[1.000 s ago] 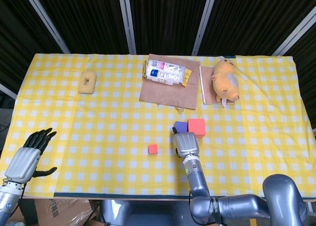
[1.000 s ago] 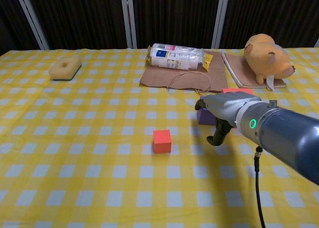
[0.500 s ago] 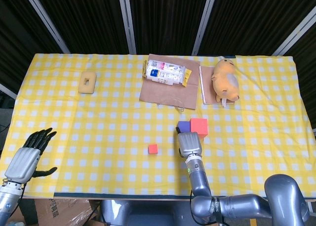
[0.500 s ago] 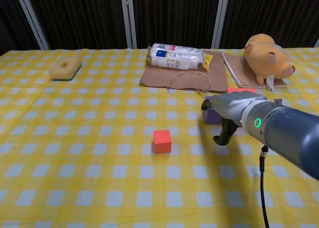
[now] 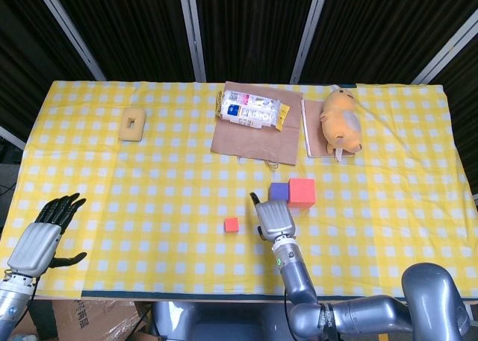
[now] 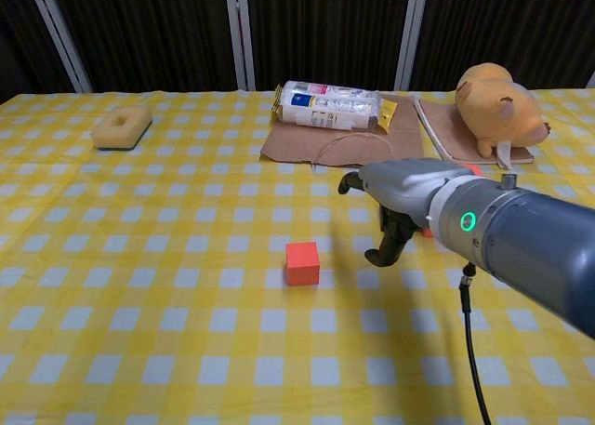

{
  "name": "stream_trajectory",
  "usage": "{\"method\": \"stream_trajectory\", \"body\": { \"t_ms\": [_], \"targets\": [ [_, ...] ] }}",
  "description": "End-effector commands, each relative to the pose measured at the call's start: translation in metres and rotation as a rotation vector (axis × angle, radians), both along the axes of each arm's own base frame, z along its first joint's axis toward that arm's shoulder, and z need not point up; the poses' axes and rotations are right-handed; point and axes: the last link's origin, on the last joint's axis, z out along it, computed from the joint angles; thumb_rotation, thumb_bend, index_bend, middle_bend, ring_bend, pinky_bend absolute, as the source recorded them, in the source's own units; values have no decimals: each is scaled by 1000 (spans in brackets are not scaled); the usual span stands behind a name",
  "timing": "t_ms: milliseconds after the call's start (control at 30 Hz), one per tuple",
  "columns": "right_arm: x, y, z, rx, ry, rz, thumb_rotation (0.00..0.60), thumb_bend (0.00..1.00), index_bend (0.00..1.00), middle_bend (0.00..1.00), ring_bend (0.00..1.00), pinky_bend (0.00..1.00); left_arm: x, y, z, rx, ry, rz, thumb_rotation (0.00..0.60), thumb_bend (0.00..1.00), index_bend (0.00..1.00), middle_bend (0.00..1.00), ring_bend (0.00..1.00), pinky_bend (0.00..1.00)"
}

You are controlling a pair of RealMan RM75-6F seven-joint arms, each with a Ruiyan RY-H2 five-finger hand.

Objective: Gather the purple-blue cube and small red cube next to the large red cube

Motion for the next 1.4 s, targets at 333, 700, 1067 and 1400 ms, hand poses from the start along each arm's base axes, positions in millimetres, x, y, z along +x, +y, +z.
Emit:
{"method": "stream_trajectory", "body": {
  "t_ms": [333, 700, 1067, 1400],
  "targets": [
    [18, 26, -9, 54, -66, 56, 600, 367, 141, 1000, 1000, 1000, 0, 0, 0, 1, 3, -2, 600, 24, 0, 0, 0, 0],
    [19, 25, -27, 53, -77, 33, 600, 367, 193, 1000, 1000, 1000, 0, 0, 0, -3, -2, 2, 600, 24, 0, 0, 0, 0],
    [17, 24, -42, 56, -85, 9, 600, 367, 249, 1000, 1000, 1000, 0, 0, 0, -9, -10, 5, 600, 24, 0, 0, 0, 0],
    [16, 23, -47, 53, -93, 4, 600, 373, 369, 1000, 1000, 1000, 0, 0, 0, -12, -12, 6, 600, 24, 0, 0, 0, 0]
  ]
}}
